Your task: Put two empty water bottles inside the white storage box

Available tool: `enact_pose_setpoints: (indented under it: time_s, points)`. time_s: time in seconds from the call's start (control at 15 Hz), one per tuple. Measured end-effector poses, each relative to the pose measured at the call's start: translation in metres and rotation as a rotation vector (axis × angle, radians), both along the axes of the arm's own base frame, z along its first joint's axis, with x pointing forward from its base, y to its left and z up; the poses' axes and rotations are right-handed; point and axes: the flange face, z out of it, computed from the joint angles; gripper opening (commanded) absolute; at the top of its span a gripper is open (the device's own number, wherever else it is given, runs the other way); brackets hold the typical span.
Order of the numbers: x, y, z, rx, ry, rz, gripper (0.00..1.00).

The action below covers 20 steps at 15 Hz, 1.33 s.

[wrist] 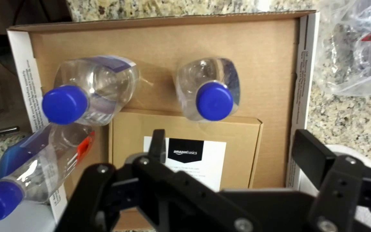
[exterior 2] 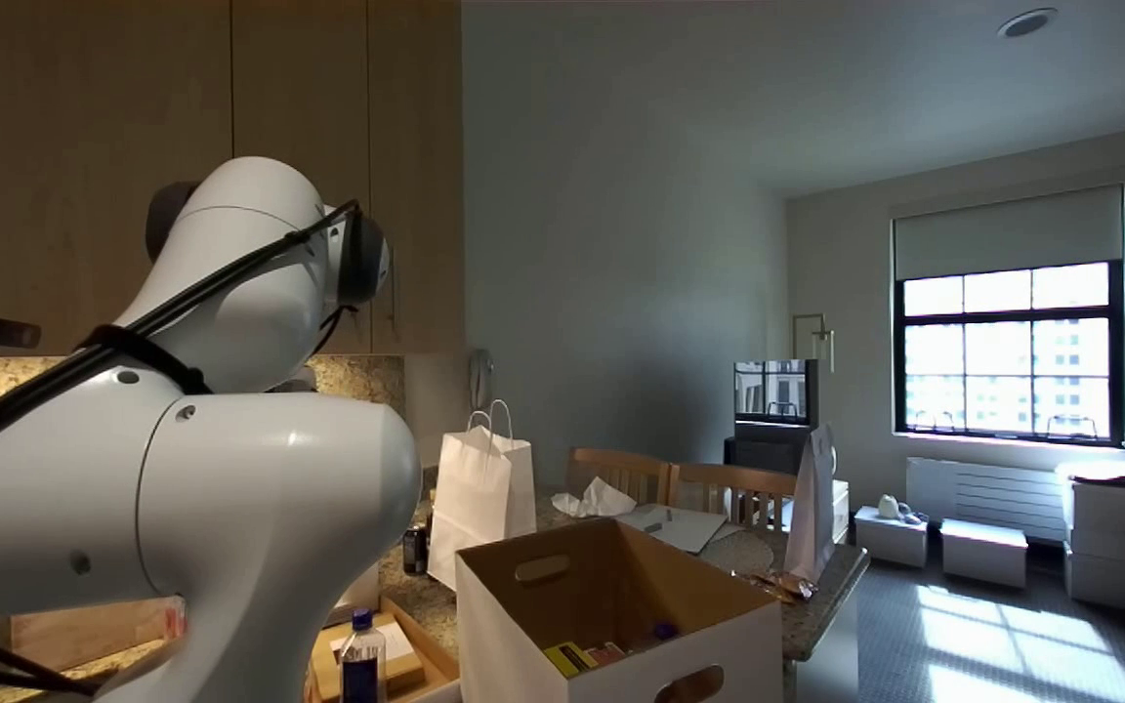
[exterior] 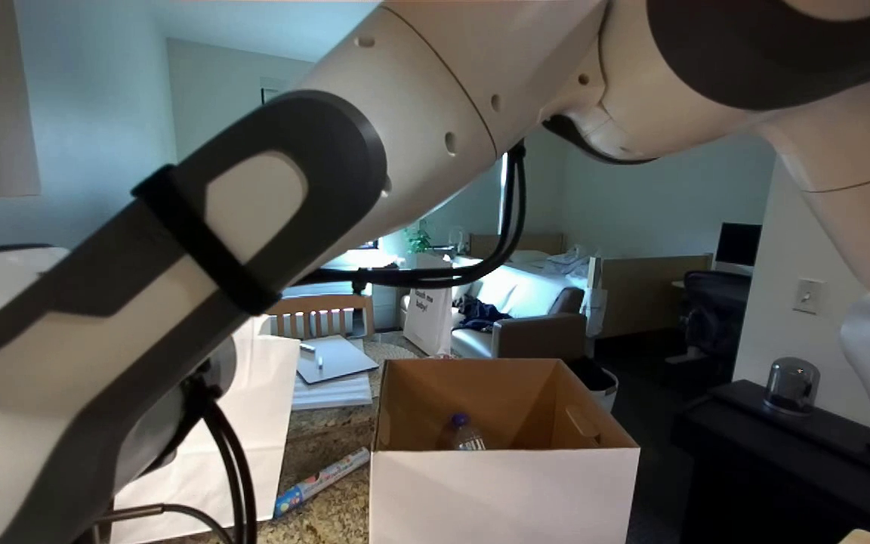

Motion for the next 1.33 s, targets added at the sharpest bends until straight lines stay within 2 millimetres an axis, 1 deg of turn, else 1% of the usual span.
enact_pose_setpoints:
  time_s: [0.13, 0.27, 0.6, 1.33]
  points:
    - [-0.007, 0.004, -0.005, 0.028, -0.004, -0.016, 1.0]
    - [-0.012, 0.003, -0.009, 0.025, 0.006, -0.04, 1.0]
    - [-0.015, -0.001, -0.016, 0.006, 0.031, -0.111, 1.0]
    - [-0.017, -0.002, -0.018, 0.0, 0.058, -0.133, 1.0]
